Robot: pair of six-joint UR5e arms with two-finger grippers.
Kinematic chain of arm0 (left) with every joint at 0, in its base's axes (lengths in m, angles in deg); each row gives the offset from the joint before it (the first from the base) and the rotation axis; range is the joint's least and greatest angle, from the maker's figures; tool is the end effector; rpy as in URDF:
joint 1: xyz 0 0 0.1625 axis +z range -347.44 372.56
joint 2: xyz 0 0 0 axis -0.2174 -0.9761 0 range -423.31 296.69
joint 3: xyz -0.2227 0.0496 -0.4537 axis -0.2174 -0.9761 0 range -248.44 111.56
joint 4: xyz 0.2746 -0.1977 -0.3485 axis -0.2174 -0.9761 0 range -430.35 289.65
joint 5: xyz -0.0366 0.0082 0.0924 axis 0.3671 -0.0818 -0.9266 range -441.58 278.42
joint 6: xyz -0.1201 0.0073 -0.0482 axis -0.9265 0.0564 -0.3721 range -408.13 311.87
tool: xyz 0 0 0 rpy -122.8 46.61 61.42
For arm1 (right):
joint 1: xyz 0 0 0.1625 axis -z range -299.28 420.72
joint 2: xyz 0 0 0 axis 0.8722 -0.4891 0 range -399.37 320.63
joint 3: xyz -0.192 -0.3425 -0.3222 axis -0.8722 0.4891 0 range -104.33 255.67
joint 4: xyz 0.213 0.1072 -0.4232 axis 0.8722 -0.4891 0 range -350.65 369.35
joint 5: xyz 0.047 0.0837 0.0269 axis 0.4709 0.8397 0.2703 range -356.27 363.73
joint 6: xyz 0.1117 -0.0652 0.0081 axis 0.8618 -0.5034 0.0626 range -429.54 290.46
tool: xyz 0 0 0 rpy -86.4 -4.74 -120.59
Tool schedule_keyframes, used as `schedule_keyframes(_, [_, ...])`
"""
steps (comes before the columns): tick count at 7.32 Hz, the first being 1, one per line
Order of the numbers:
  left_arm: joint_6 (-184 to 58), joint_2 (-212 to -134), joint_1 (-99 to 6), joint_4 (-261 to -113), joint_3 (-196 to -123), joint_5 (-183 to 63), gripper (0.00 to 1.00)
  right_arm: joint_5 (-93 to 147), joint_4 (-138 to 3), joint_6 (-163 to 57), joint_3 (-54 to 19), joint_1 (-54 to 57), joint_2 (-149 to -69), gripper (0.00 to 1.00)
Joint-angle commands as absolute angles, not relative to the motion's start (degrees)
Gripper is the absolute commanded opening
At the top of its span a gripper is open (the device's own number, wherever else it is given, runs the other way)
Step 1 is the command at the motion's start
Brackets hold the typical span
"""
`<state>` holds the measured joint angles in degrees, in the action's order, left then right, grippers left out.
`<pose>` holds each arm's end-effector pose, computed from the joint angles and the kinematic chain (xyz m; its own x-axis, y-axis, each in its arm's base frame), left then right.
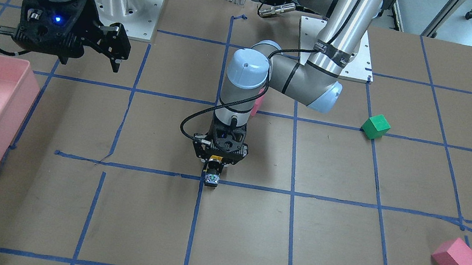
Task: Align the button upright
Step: 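Grasp the switch body with the left gripper and lift it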
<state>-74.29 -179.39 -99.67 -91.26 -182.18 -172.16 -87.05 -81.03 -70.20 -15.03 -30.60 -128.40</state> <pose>-0.3724 -0.5625 0.1723 -0.9894 -0.0486 0.1370 -0.0882 0.9498 -0.3002 0.1449 -0.5691 0.5250 -0.9993 -0.0349 0.0133 -0.0346 0.9991 0.0225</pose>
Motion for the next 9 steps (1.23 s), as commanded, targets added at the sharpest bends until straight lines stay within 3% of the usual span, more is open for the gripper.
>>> schedule_keyframes(1, [-87.16, -178.54, -99.5, -101.13, -177.55, -169.23, 0.0, -87.06, -81.09, -70.24, -15.04, -30.6, -128.4, 1.0])
schedule_keyframes(3, [-104.21, -178.53, -96.98, -116.07, -172.09, -161.96, 0.0, -87.06, -81.0, -70.33, -15.04, -30.6, -128.4, 1.0])
schedule_keyframes(6, [-112.09, -178.53, -85.74, -120.18, -173.2, -140.92, 0.0, -87.06, -81.0, -70.5, -15.12, -30.6, -128.4, 1.0])
schedule_keyframes(9, [-119.84, -180.37, -82.36, -121.32, -174.78, -123.27, 0.0, -87.06, -81.0, -70.59, -15.12, -30.6, -128.4, 1.0])
